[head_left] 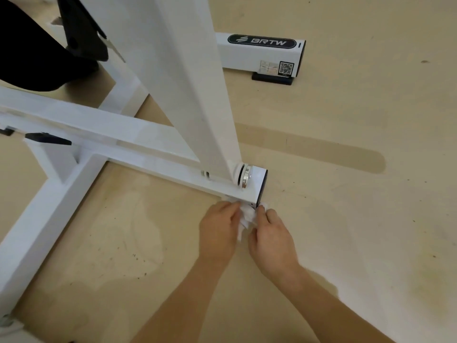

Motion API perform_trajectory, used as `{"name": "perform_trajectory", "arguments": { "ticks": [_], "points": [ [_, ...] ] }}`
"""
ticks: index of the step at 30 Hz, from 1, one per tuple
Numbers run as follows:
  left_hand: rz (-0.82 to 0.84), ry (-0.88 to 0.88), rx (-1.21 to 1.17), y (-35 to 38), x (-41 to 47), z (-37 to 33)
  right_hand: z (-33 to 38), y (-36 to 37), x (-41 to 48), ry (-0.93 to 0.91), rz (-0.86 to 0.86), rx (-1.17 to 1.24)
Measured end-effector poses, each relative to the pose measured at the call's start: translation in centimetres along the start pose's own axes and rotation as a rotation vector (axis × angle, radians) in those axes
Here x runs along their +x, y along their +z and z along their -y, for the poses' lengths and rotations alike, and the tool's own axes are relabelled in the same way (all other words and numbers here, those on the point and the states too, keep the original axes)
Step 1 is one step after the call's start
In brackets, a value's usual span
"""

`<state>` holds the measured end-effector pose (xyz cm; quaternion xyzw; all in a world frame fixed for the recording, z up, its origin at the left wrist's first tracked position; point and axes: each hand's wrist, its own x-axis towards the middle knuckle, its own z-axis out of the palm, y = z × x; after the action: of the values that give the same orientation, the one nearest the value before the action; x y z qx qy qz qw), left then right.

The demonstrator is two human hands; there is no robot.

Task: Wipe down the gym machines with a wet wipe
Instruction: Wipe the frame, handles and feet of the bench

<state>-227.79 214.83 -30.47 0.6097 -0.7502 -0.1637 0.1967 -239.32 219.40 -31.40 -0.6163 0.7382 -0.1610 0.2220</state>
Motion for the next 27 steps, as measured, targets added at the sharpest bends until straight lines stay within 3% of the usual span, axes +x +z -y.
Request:
{"name": "perform_trajectory", "arguments": {
  "ticks": [2, 5, 9, 11, 13, 16, 19, 24, 27],
  "points": [
    [-0.032, -0.134, 0.005, -0.6, 0.6, 1.1, 0.6, 0.0, -0.2, 0.026, 0.028, -0.01],
    [0.079, -0.117, -0.043, 0.1, 1.0, 0.1, 1.0, -0.5, -0.5, 0.049, 0.065, 0.051],
    [0.273, -0.044, -0.135, 1.1, 0.3, -2.6, 0.3, -2.4, -0.1, 0.115, -0.213, 0.289],
    [0.211, -0.128, -0.214, 0.6, 0.1, -3.7, 0.3, -3.4, 0.8, 0.12, -0.268, 0.453],
    [0.088, -0.272, -0.333, -0.4, -0.2, -4.2, 1.1, -3.9, 1.9, 0.024, -0.162, 0.473],
    [-0.021, -0.412, -0.438, -1.7, -0.2, -3.6, 1.3, -2.7, 4.4, -0.143, 0.022, 0.265],
    [0.003, -0.457, -0.477, -2.1, 0.5, -3.1, 1.0, -3.4, 7.6, -0.076, 0.093, 0.101],
    [0.144, -0.505, -0.569, -3.1, 0.9, -4.4, 2.4, -5.3, 4.2, 0.129, 0.131, 0.607],
    [0.223, -0.443, -0.485, -3.9, 0.9, -4.8, 2.6, -7.0, 2.0, 0.22, 0.086, 1.002]
  ]
}}
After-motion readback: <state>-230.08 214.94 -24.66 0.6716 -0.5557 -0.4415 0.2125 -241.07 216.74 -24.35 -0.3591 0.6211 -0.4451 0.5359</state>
